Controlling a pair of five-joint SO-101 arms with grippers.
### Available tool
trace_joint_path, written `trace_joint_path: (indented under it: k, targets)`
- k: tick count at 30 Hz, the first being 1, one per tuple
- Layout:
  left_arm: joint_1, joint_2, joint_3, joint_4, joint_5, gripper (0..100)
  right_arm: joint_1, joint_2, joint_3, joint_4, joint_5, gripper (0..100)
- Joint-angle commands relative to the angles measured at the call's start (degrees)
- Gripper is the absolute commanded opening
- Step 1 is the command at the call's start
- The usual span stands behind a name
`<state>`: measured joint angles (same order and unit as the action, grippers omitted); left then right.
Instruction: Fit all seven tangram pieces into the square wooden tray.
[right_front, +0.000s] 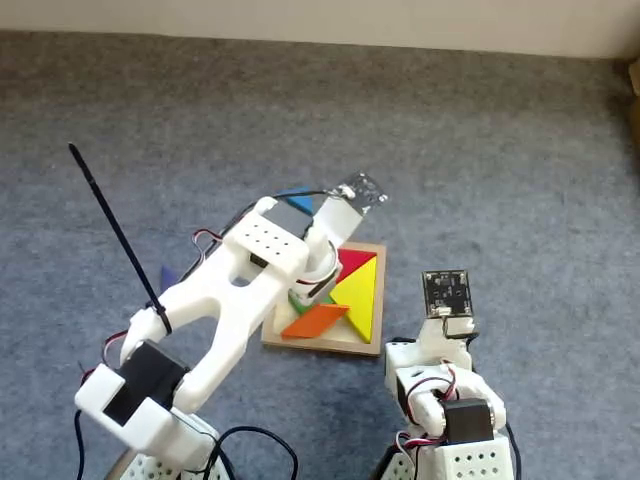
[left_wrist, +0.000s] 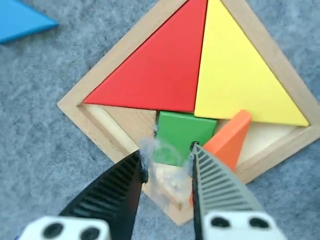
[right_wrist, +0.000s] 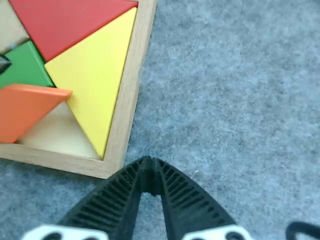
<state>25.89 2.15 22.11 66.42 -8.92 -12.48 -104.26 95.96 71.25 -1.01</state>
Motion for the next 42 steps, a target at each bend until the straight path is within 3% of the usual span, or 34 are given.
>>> trace_joint_path:
  k: [1,10,22,33,42]
  targets:
    - [3.8,-2.2,1.0,-0.4,0.3,15,0.5,-0.9,8.6,0.4,-0.3,1.5]
    - [9.5,-2.9,1.9,-0.2,0.5,15,0.5,-0.9,8.6,0.4,-0.3,1.5]
    - [4.7,-12.5,5.1,0.4,0.5,15,0.5,-0.9,8.6,0.4,-0.3,1.5]
    - [2.6,-12.5,10.9,-8.9,0.4,15,0.5,-0.9,8.6,0.4,-0.3,1.5]
    - [-3.4,-2.1,8.7,-13.9,0.4,15,0.5,-0.9,8.6,0.4,-0.3,1.5]
